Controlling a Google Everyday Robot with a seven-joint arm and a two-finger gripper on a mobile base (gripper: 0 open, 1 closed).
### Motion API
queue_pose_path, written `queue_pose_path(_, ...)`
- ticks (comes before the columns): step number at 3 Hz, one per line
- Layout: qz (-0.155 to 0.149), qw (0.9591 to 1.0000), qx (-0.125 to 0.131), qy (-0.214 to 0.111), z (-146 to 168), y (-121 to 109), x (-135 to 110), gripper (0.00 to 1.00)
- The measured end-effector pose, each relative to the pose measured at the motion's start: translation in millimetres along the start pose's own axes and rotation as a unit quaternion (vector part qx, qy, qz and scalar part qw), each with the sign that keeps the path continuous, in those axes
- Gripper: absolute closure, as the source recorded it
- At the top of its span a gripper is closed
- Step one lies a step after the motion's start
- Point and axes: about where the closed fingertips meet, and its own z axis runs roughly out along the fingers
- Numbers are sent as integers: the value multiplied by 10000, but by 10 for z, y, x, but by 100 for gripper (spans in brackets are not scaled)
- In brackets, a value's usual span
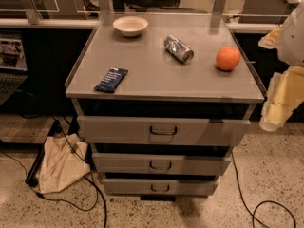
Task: Open top drawer
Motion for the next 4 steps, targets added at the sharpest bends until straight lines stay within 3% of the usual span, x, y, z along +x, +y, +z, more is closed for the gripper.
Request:
queue_pose_path(1, 0, 10000, 0, 0, 0, 0, 0, 0)
queue_pose_path(2, 209, 9997, 149, -60, -13, 7, 23, 0)
queue_pose_path(3, 719, 9966, 348, -213, -4, -13, 77, 0)
queue_pose_path(4, 1459, 9885, 67, -386, 73, -52, 206, 0)
